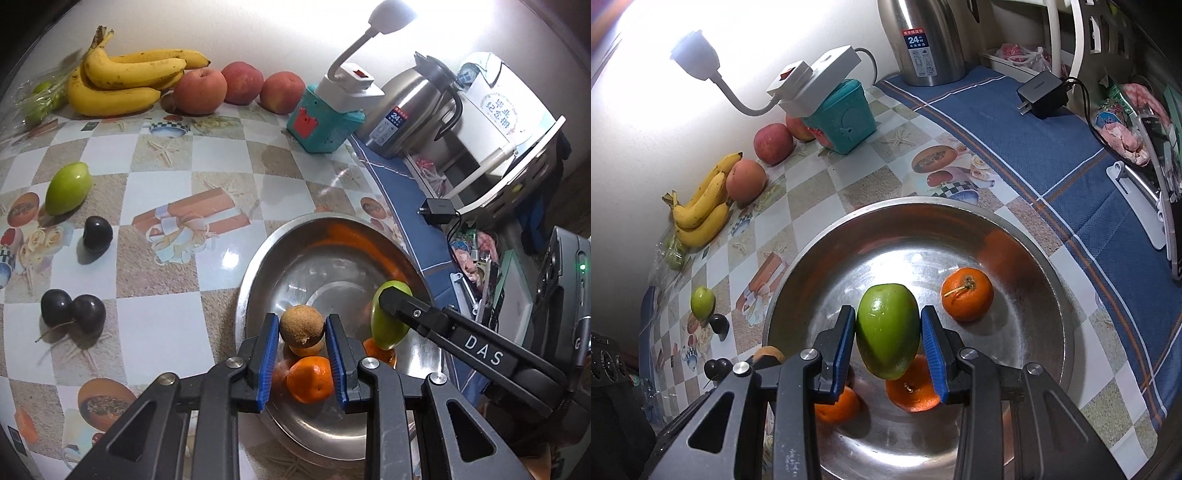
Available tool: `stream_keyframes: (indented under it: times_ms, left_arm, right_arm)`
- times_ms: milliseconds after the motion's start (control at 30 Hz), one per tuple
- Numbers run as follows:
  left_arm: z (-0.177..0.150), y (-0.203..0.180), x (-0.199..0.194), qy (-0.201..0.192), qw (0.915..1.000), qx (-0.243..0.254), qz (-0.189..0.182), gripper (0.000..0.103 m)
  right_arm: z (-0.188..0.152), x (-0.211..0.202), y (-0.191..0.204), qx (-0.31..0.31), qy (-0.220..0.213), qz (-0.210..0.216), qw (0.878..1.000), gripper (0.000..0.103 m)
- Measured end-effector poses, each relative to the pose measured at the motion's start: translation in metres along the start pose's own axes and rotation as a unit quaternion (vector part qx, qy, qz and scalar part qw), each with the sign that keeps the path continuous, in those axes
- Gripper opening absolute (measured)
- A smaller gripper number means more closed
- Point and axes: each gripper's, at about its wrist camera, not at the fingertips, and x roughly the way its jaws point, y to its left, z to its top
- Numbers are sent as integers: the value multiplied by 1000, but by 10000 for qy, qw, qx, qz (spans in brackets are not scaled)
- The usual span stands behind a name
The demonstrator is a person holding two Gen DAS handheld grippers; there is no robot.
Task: Organize fruits
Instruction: 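Carry the mango with the right tool while the left tool carries the kiwi over the tray, then open the left tool to drop the kiwi while the right tool lowers and releases the mango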
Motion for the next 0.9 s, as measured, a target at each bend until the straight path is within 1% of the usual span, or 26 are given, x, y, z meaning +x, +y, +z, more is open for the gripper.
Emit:
stream_keyframes:
  times_ms: [233, 733, 833, 900]
  left_arm:
    - [-1, -2, 5, 68, 9999, 70, 91, 28]
    - [-2, 0, 9, 156, 9997, 13, 183, 29]
    - [-2, 1, 9, 163, 9997, -7, 187, 29]
    - [-2, 1, 9, 154, 9997, -6, 186, 32]
  right_arm:
    - [1, 7, 2, -66, -30, -20, 10000, 38]
    - [-3, 25, 5, -191, 185, -111, 9996, 38]
    - [-3, 25, 5, -203, 164, -99, 9996, 38]
    - [-2, 22, 7, -228, 92, -76, 9997, 38]
